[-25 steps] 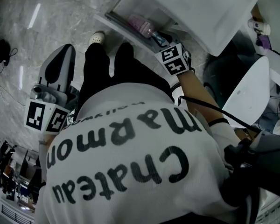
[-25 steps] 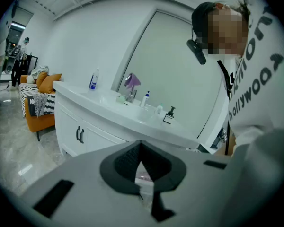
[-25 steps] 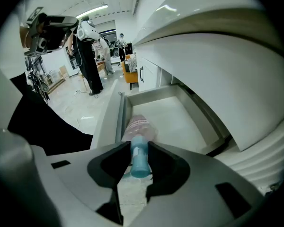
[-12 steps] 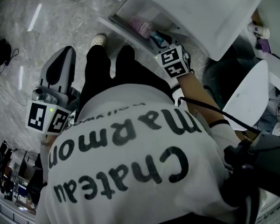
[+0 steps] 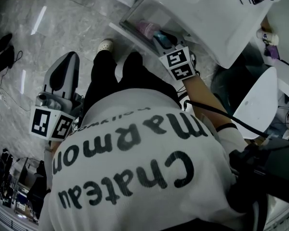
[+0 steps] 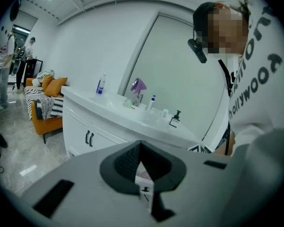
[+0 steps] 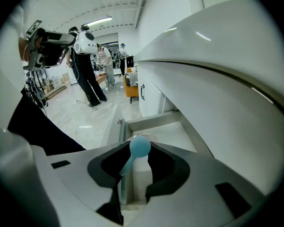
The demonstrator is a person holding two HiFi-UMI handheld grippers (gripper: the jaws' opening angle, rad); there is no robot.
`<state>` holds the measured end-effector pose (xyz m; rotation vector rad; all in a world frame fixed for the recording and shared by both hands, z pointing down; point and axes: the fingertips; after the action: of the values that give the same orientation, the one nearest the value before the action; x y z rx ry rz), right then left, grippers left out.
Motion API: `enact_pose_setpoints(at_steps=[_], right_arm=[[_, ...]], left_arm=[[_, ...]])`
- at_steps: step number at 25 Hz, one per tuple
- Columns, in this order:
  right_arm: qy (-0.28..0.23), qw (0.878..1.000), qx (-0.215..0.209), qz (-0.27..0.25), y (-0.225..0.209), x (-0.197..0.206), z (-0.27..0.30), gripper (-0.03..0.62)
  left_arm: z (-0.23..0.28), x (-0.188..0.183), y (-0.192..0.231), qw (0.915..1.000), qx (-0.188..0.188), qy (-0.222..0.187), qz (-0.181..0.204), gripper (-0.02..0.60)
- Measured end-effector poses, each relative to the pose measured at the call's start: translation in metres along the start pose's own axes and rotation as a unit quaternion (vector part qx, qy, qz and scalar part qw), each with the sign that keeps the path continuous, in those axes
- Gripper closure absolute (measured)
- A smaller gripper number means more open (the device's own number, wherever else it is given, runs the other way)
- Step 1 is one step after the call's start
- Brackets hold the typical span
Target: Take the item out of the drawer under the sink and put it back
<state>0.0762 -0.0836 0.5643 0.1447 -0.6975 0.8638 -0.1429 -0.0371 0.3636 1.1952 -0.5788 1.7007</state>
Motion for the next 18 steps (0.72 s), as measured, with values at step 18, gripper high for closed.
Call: enact_pose_setpoints(at_steps=[18], right_arm=[[-0.009, 0.999, 0.028, 0.015, 0.015, -0.032, 0.017, 0.476]], left_arm=[[-0.016, -0.001, 0.037, 0.9996, 0.010, 0.019, 0.016, 0.574]])
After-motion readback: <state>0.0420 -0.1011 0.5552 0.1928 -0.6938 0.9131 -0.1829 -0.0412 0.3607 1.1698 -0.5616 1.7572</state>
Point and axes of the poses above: the fingertips, and each gripper's own axes: z forward along the fingers, y to its left, x out of its underside, and after that the axes turned 13 degrees about z, right-handed
